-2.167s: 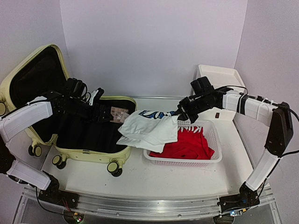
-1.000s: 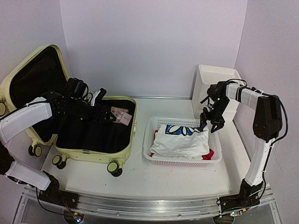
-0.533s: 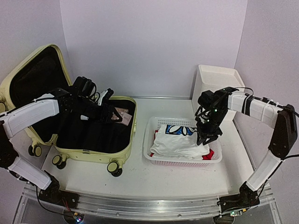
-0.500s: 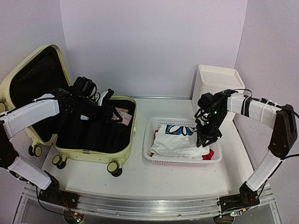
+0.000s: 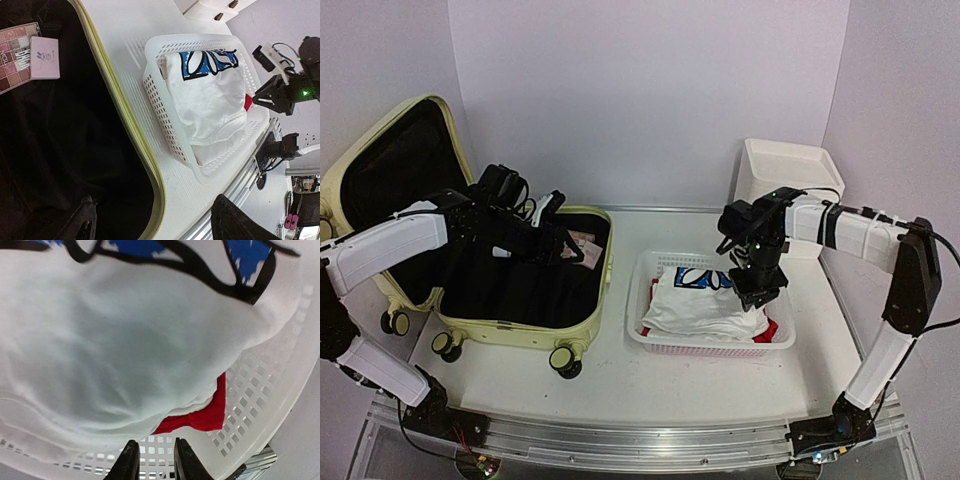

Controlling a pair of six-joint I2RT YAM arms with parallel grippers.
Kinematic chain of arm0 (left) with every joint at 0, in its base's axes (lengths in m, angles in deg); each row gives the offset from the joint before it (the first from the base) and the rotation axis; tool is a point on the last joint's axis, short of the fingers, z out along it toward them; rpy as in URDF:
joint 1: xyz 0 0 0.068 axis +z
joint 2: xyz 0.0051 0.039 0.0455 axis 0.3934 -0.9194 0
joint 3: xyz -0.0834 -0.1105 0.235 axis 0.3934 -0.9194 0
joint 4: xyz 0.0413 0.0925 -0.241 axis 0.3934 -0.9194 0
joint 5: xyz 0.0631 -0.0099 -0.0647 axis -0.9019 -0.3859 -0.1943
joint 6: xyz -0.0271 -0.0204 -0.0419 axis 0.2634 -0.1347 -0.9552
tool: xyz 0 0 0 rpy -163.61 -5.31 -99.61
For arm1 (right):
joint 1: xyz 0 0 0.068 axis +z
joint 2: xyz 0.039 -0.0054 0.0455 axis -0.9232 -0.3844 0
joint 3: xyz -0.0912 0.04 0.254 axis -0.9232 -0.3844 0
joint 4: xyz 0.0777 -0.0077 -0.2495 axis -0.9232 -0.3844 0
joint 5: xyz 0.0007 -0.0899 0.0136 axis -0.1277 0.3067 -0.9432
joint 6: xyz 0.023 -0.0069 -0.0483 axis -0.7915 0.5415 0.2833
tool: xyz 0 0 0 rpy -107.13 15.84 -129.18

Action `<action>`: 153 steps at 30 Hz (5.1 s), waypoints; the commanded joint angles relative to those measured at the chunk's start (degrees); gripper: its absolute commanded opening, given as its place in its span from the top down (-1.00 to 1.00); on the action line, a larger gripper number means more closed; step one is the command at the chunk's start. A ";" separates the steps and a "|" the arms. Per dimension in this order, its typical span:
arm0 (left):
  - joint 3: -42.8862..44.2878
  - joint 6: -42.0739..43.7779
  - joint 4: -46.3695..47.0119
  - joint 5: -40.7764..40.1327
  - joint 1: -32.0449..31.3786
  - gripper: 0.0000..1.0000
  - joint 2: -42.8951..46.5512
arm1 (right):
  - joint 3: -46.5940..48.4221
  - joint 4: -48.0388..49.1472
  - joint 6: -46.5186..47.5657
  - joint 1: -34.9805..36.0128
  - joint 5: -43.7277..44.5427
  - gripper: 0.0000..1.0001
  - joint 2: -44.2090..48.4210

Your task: Open, take out, and arrange the luggage

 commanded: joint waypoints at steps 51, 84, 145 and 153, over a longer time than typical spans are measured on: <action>0.32 0.87 -1.21 -9.15 -0.25 -0.61 6.36 | -15.80 10.34 2.12 -18.01 -0.53 0.07 10.62; 0.95 4.88 -1.91 -11.34 -0.25 -0.62 6.45 | -9.43 -14.73 28.06 -26.58 33.17 1.00 25.82; -0.37 -1.23 -4.27 -7.64 -0.25 -0.65 11.23 | 57.69 14.06 18.62 -26.98 -5.53 -0.78 -21.08; 0.20 -1.49 -4.27 -6.99 -0.25 -0.65 9.86 | 67.97 16.90 19.52 -24.24 -3.35 -0.40 -31.14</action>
